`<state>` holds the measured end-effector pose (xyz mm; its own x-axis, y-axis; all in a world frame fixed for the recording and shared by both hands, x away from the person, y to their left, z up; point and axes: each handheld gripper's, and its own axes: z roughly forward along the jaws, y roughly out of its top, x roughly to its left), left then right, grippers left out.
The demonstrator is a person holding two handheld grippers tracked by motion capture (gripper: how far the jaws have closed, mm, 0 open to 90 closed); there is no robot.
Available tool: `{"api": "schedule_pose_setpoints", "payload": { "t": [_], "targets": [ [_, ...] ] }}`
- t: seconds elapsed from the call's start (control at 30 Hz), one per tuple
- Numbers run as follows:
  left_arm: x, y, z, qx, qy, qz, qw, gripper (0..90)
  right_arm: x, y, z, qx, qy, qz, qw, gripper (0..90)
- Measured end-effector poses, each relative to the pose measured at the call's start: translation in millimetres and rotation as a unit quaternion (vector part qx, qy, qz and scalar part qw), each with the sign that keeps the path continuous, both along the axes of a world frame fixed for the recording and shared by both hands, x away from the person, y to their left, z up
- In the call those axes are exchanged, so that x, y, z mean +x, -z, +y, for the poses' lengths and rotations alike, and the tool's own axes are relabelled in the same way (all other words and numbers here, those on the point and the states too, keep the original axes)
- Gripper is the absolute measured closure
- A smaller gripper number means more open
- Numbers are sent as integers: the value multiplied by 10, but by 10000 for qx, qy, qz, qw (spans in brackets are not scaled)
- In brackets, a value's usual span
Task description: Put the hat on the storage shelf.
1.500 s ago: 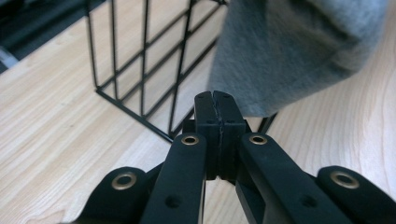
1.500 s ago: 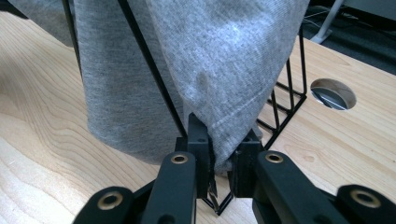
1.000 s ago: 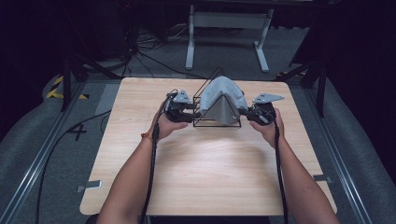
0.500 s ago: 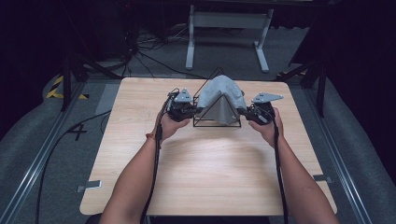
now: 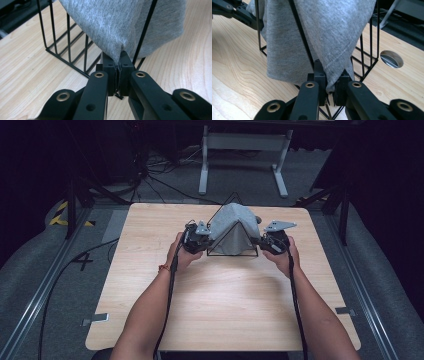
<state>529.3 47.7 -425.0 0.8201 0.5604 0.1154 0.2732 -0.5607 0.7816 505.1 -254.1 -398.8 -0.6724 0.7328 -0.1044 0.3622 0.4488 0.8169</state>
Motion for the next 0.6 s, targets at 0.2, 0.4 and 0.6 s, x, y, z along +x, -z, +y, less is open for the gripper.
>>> {"api": "schedule_pose_setpoints", "payload": {
  "t": [0.2,0.4,0.6],
  "targets": [
    [-60,-138,181,-412,-341,-148,9985,614,-9,-43,-131,107,347,-3,9993,643],
    [-303,-313,441,-166,-402,-329,9985,460,-214,-191,-435,124,475,-124,9987,598],
    [-619,-310,672,205,-337,-287,9988,378,-485,-246,-667,9,467,-175,9988,561]
  ]
}}
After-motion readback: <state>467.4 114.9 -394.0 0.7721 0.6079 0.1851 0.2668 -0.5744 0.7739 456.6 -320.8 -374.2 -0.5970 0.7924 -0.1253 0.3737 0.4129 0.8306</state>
